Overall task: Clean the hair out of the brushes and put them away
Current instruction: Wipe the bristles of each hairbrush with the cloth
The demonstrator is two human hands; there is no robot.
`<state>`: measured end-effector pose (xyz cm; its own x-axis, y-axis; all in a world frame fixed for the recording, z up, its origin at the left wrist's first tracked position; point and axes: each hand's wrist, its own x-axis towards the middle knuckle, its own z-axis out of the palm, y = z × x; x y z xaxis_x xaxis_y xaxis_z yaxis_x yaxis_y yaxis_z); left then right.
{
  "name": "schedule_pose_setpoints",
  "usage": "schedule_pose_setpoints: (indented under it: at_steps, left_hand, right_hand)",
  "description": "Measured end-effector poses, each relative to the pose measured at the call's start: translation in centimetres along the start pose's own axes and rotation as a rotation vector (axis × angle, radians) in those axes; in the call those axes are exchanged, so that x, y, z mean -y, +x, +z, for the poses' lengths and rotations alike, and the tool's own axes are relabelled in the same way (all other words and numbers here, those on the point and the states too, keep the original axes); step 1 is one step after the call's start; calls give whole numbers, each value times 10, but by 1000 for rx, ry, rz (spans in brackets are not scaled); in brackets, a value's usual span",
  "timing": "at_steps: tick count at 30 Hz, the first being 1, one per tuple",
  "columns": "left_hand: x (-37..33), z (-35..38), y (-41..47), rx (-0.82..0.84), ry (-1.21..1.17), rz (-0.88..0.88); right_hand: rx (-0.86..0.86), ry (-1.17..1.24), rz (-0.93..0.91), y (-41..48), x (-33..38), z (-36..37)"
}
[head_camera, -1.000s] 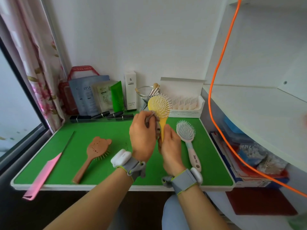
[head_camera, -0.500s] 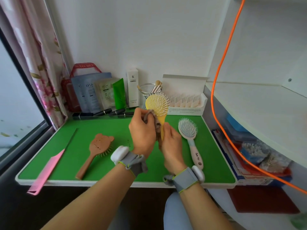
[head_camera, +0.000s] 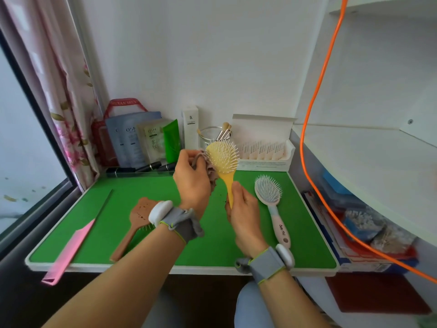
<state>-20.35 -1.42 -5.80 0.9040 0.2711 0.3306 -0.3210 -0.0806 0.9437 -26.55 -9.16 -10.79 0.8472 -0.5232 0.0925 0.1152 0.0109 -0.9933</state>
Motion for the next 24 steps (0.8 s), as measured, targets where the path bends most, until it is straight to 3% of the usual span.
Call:
schedule_pose_setpoints:
  at_steps: [6,12,24]
  left_hand:
    - [0,-2,-8,-28,-81,-22]
    - [-1,-10,-30,44,-15,149]
    - [-32,-19,-1,146,-229,48]
  right_hand:
    - [14,1,-69,5,11,-4]
    - [-55,32,-46,13,14,-8]
    - [122,-101,-298,3,11,-24]
